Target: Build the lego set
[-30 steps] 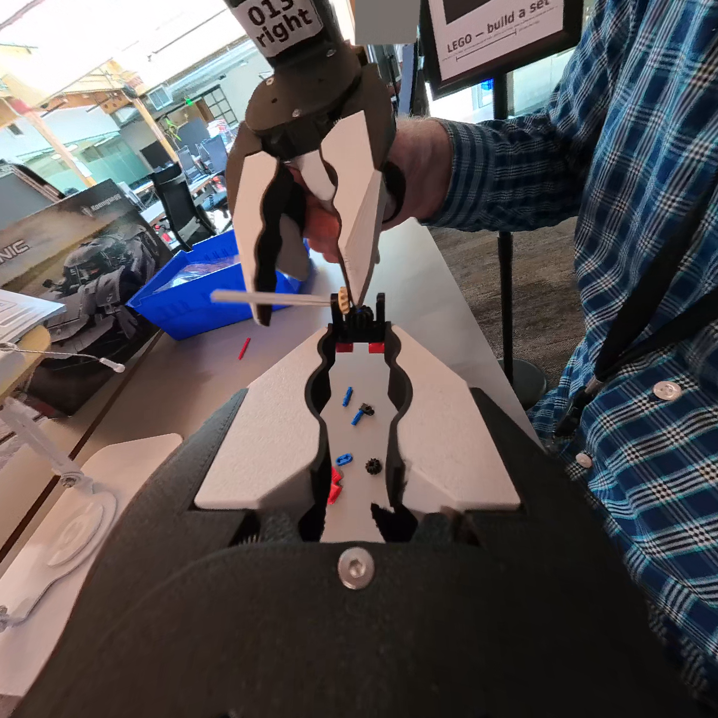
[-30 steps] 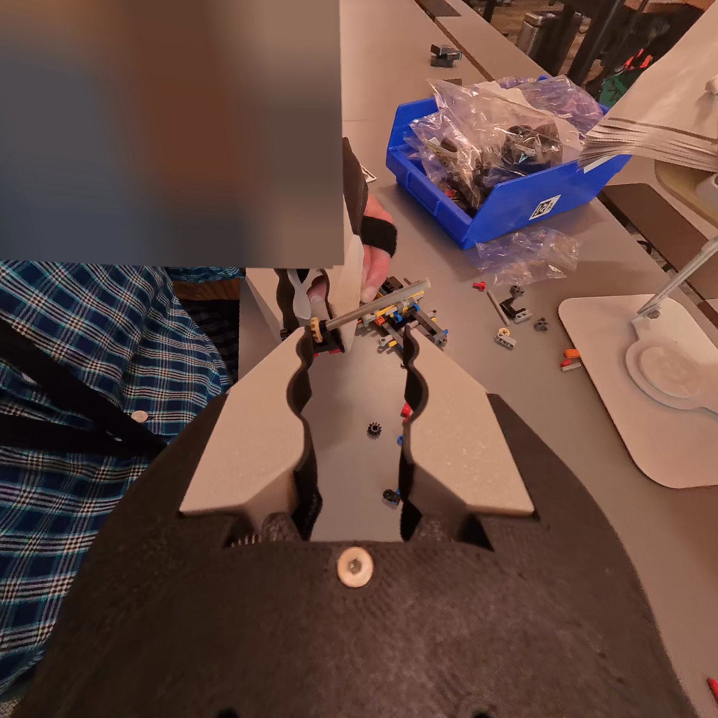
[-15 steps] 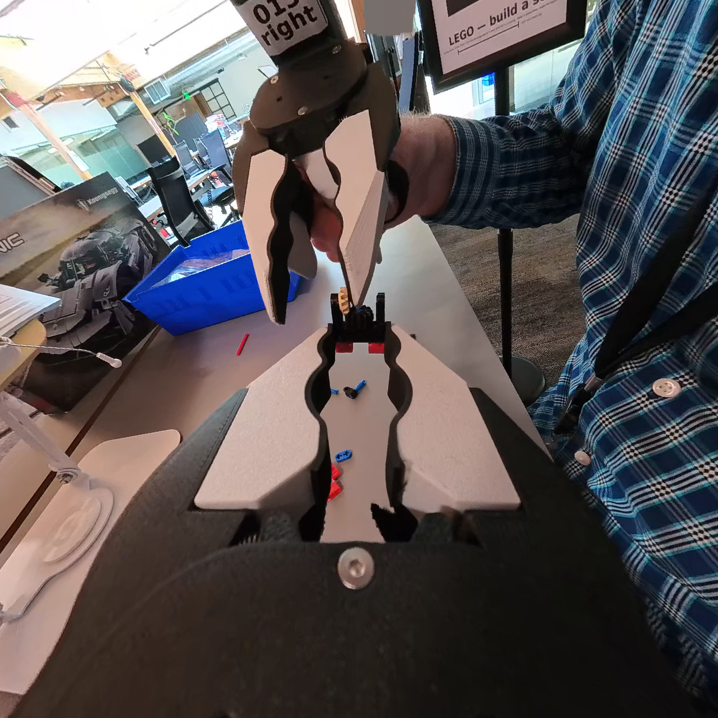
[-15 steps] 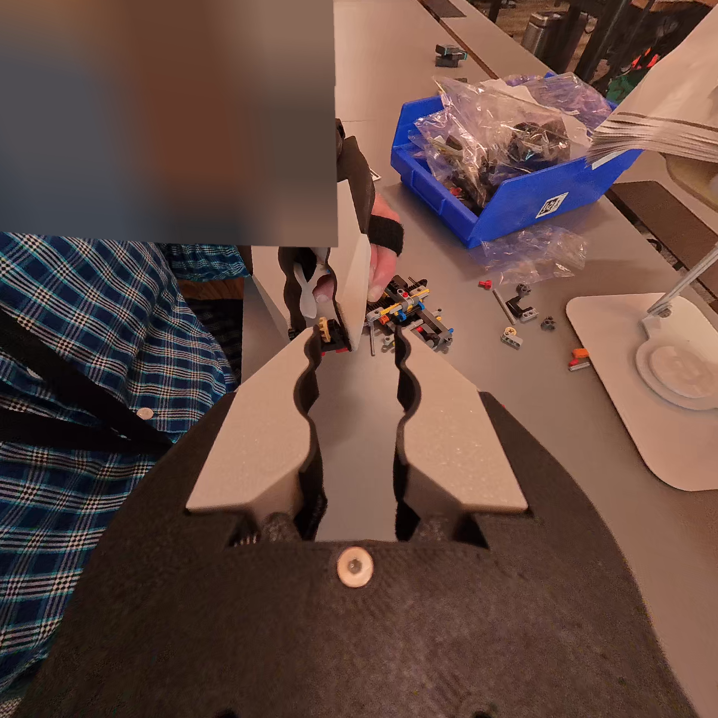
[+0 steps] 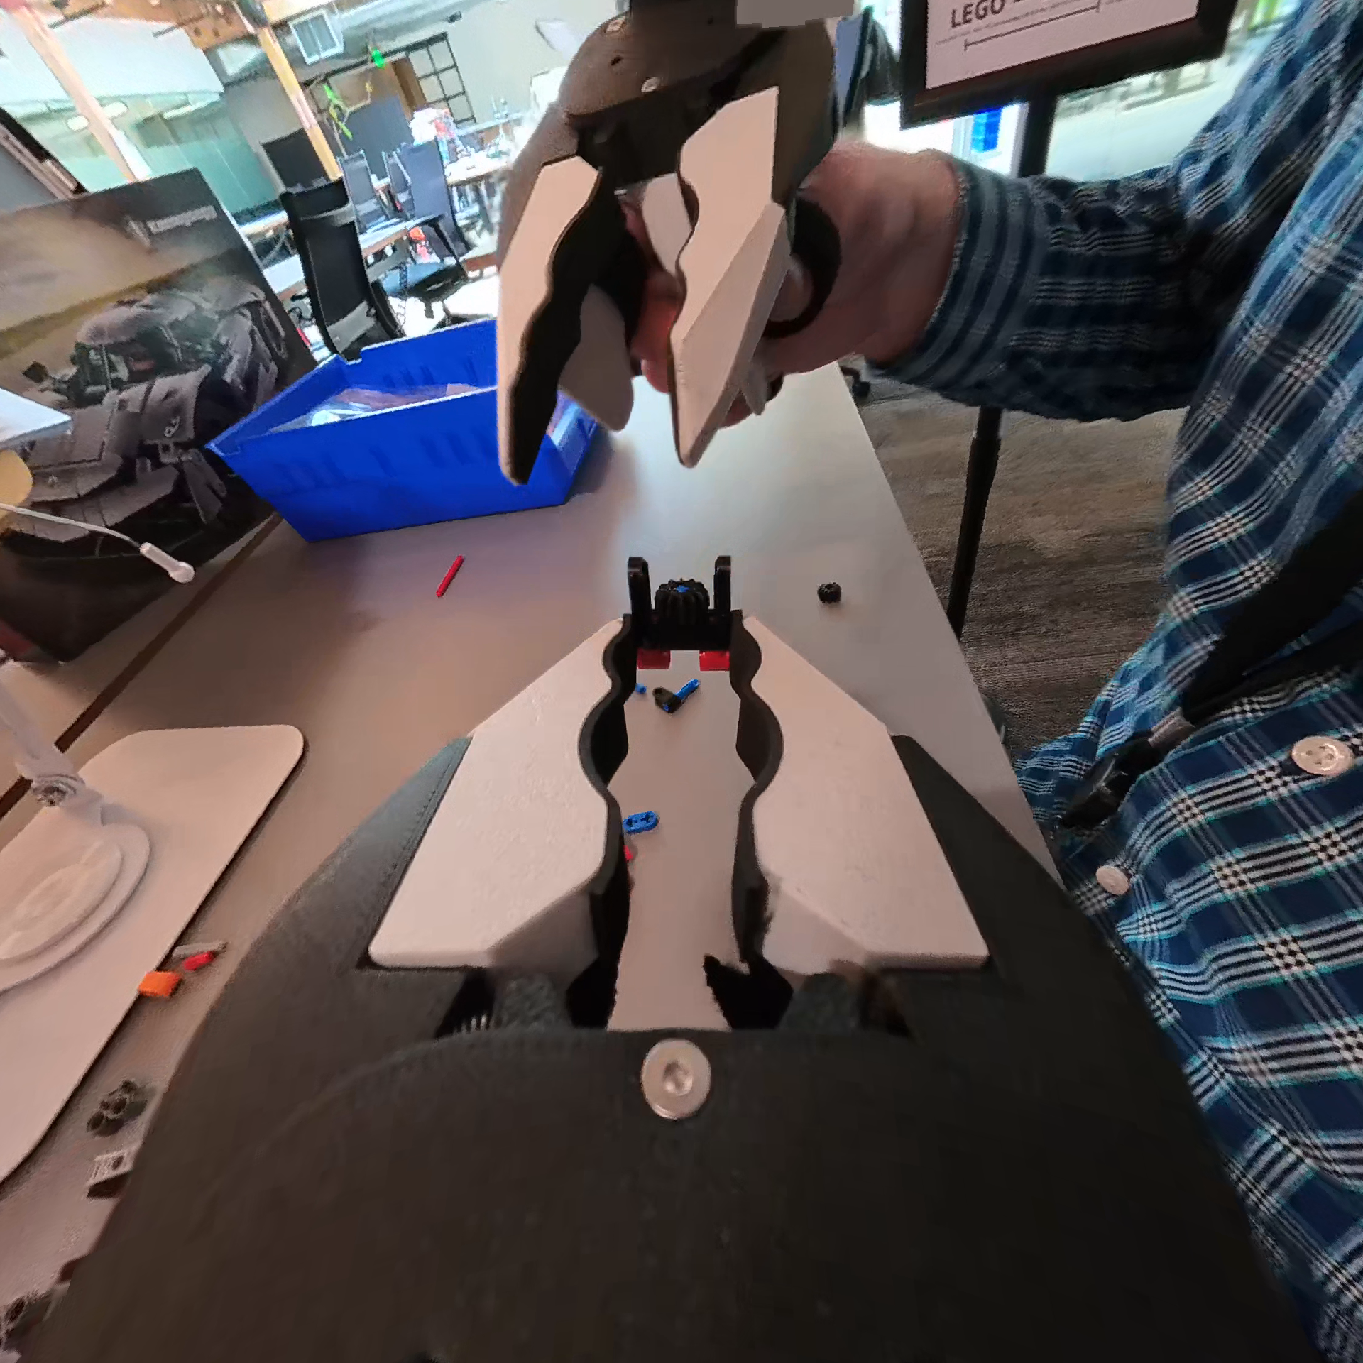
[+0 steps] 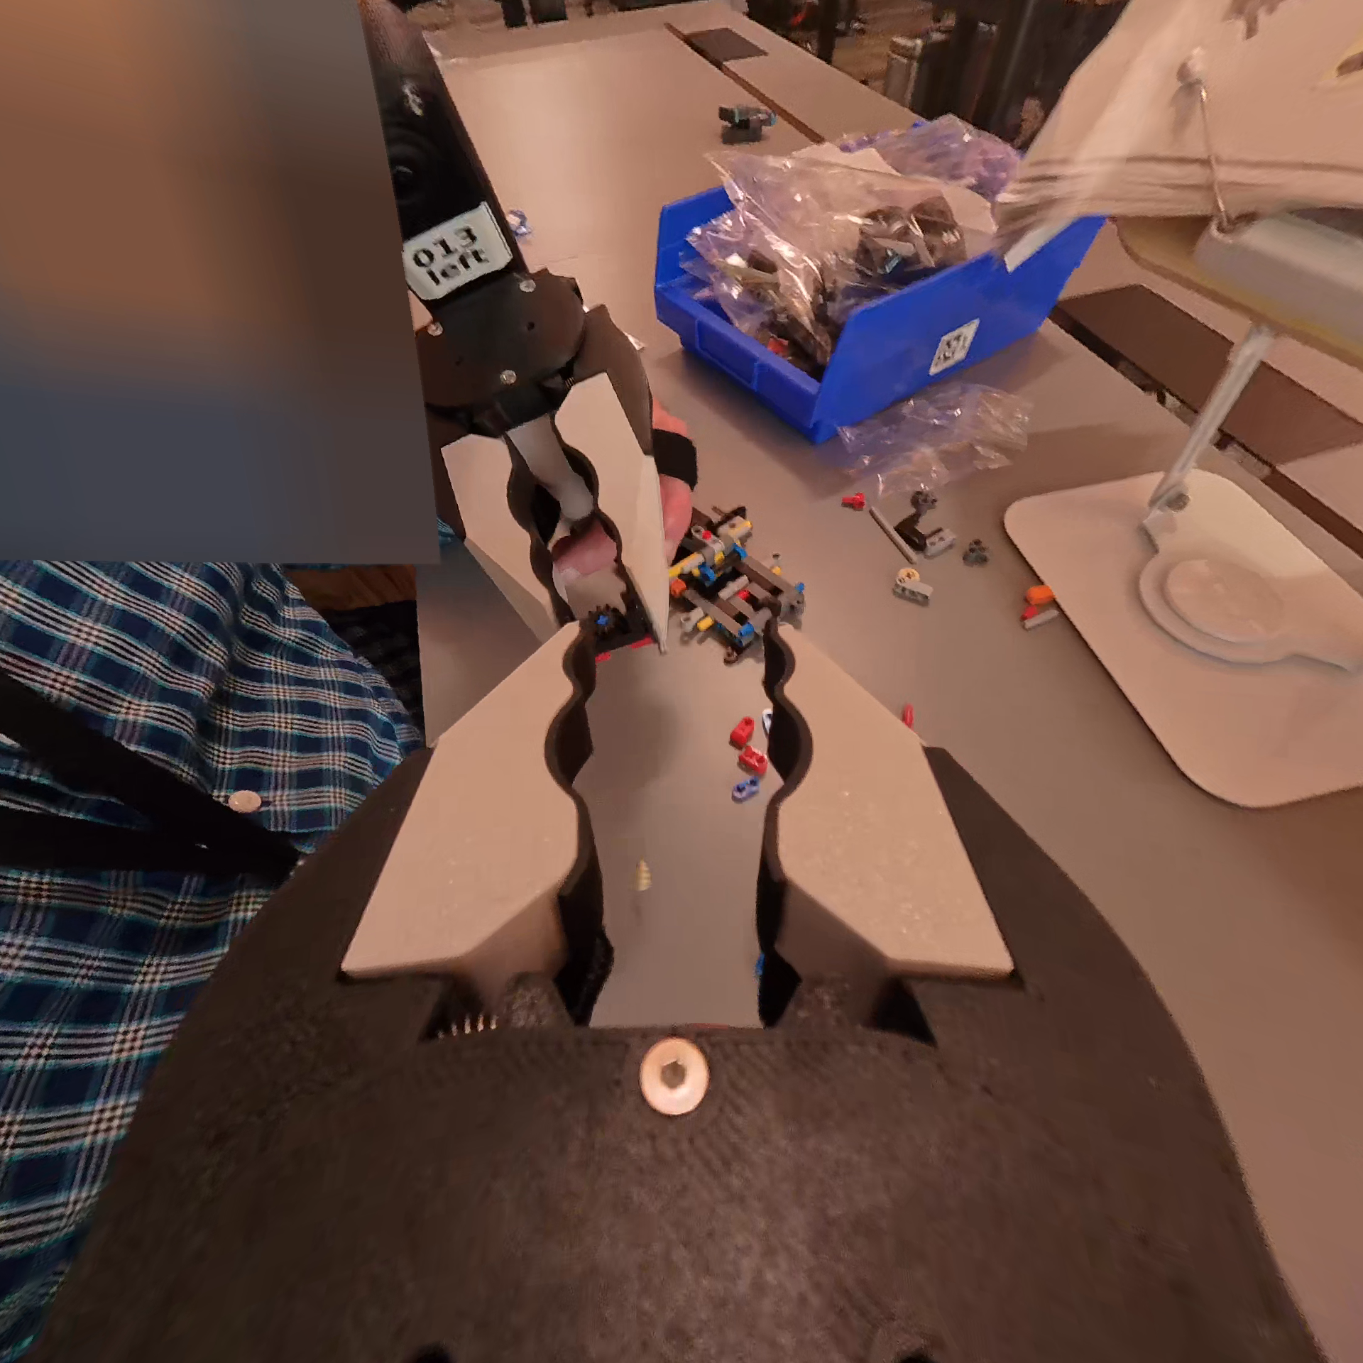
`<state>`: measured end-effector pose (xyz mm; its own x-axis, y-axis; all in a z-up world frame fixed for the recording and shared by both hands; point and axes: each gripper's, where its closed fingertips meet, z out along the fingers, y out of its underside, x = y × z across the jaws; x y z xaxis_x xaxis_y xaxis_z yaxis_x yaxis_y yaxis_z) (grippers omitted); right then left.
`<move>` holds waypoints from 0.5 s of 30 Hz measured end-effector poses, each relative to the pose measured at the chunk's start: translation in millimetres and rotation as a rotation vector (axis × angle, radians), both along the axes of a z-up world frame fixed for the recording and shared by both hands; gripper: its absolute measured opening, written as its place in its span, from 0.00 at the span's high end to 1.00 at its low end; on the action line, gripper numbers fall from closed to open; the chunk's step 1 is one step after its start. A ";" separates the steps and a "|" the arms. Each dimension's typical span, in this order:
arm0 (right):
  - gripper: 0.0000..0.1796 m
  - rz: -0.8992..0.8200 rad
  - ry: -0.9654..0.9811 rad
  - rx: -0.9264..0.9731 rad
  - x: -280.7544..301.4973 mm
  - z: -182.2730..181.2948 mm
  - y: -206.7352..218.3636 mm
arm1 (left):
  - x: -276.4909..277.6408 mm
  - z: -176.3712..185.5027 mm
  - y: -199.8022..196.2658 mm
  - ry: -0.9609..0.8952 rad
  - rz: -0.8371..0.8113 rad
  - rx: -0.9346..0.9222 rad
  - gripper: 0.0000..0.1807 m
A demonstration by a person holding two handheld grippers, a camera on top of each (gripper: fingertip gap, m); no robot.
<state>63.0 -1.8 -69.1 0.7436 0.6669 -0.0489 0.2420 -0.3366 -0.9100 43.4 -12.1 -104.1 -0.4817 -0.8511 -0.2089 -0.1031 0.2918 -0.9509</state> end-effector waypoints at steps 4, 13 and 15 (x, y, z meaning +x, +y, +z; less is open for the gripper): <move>0.77 -0.079 -0.014 -0.053 20.3 -19.4 -12.3 | 9.2 -20.0 13.7 0.087 0.095 0.039 0.87; 0.78 -0.376 -0.017 -0.183 92.6 -62.5 -72.4 | 13.5 -79.3 9.0 0.398 0.223 0.111 0.87; 0.77 -0.449 -0.052 -0.237 110.5 -81.6 -85.6 | 13.8 -94.5 7.2 0.466 0.241 0.123 0.87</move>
